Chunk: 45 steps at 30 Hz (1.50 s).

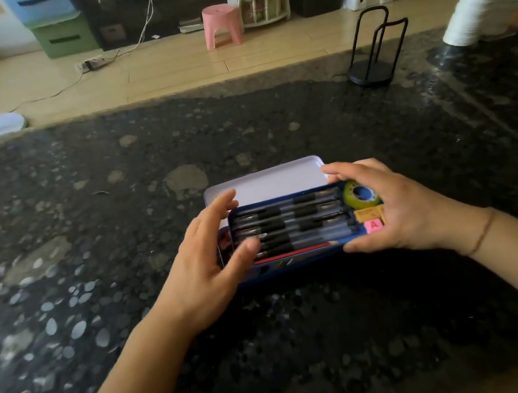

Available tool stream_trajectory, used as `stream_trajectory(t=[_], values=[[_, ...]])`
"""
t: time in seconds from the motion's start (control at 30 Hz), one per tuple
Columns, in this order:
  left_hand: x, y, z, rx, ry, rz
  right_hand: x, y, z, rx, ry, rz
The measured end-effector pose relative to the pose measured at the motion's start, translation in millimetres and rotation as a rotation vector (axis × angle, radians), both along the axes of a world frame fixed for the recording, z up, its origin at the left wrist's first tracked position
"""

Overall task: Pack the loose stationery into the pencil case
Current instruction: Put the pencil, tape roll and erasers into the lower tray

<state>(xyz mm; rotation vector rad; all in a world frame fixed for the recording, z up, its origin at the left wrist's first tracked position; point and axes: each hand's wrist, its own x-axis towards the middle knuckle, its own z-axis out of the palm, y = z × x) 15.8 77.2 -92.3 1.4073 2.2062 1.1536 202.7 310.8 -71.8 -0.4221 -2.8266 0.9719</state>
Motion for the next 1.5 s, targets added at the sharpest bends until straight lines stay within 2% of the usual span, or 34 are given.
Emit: stream_trajectory(t=[0.07,0.17,0.43,0.57,0.63,0.77,0.87,0.97,1.03,1.07,1.13,1.17,1.23,1.33,1.43,1.5], values=[[-6,-6,-3,-0.107,0.129,-0.025,-12,-3,-3,0.016,-0.017,0.030],[-9,-9,-7,-0.173,0.224,-0.035,-18,-5,-6,0.030,-0.050,0.063],[-8,-2,-11,-0.222,0.243,-0.040,-15,-2,-9,-0.040,-0.139,0.011],[-14,-8,-8,-0.245,0.225,-0.036,-22,-8,-13,-0.001,-0.173,0.050],[-16,-12,-7,-0.240,0.194,-0.041,-22,-10,-17,0.076,-0.171,0.100],[-13,-10,-8,-0.196,0.174,-0.042,-19,-9,-34,0.479,-0.184,0.221],[-7,-7,-12,-0.207,0.141,-0.060,-21,-9,-36,0.548,-0.208,0.214],[-3,-1,-13,-0.147,-0.029,0.064,-22,-8,-30,0.368,-0.107,0.107],[0,7,-6,-0.072,-0.282,0.213,-28,-6,-25,0.066,0.065,-0.143],[1,10,-3,-0.028,-0.438,0.256,-34,-5,-23,-0.122,0.090,-0.278],[2,15,-1,0.026,-0.617,0.292,-43,-3,-21,-0.418,-0.014,-0.439],[1,15,-2,0.046,-0.664,0.304,-44,-2,-21,-0.493,-0.067,-0.460],[-3,15,-5,0.120,-0.776,0.341,-44,-1,-21,-0.596,-0.018,-0.457],[-8,15,1,0.314,-0.916,0.402,-33,1,-17,-0.678,0.213,-0.461],[-9,9,7,0.365,-0.913,0.457,-11,1,-16,-0.708,0.351,-0.425],[-6,7,7,0.280,-0.784,0.518,2,-4,-19,-0.656,0.342,-0.423]])
